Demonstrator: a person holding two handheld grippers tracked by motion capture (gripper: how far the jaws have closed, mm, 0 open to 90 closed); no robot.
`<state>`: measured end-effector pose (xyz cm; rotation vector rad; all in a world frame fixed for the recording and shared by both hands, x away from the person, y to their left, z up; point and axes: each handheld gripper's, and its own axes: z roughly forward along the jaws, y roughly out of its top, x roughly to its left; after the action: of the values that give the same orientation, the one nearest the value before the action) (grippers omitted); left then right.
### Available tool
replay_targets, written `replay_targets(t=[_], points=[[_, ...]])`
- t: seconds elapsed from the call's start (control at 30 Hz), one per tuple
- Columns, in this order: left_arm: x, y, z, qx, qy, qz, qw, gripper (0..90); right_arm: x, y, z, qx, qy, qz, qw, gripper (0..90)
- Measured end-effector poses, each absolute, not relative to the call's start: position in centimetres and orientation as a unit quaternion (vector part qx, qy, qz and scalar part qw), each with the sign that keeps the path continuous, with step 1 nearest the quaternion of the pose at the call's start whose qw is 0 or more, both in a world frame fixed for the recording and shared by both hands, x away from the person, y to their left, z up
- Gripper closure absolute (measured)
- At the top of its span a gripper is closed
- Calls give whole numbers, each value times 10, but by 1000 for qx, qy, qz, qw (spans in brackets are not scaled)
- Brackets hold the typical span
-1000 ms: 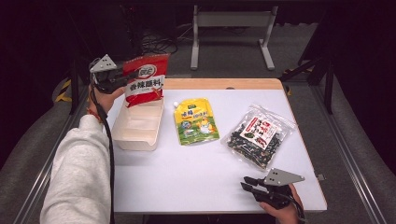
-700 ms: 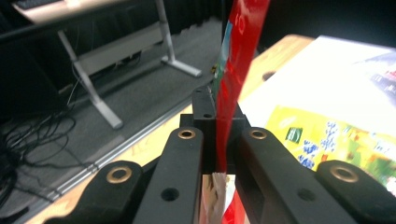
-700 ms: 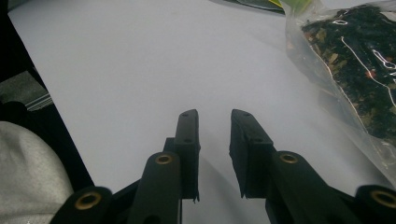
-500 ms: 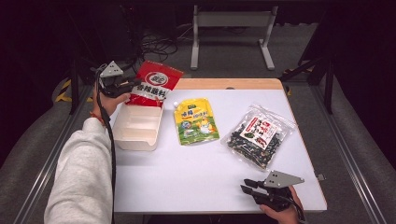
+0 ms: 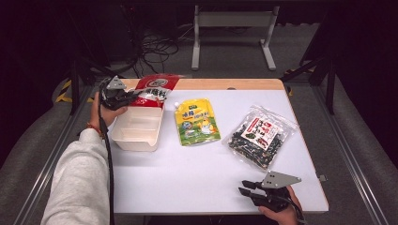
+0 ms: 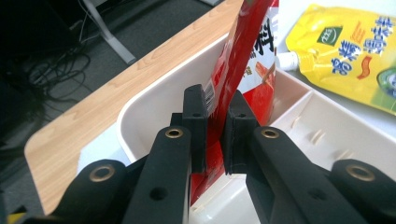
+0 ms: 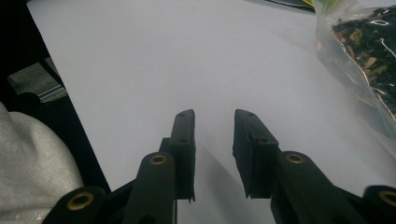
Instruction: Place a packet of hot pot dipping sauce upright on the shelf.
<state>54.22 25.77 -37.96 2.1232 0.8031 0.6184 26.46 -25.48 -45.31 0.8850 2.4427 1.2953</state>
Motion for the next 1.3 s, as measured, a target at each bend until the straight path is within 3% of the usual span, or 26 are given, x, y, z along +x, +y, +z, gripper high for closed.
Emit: replay_targets(t=[0.37, 0.57, 0.73, 0.9, 1.17, 1.3], points=[[549, 253, -389, 849, 319, 234, 350, 861, 267, -254, -455, 302, 839, 438, 114, 687], [538, 263, -376, 827, 326, 247, 386, 731, 267, -255, -454, 301, 840, 437, 115, 682], [524, 274, -373, 815, 338, 247, 401, 725, 267, -255, -455, 299, 842, 434, 114, 682], [508, 279, -370, 816, 323, 242, 415, 843, 267, -254, -455, 294, 845, 433, 113, 682], [522, 256, -388, 849, 320, 242, 343, 851, 266, -251, -455, 288, 848, 431, 114, 683], [528, 251, -391, 850, 323, 244, 336, 870, 266, -251, -455, 289, 848, 430, 114, 685]])
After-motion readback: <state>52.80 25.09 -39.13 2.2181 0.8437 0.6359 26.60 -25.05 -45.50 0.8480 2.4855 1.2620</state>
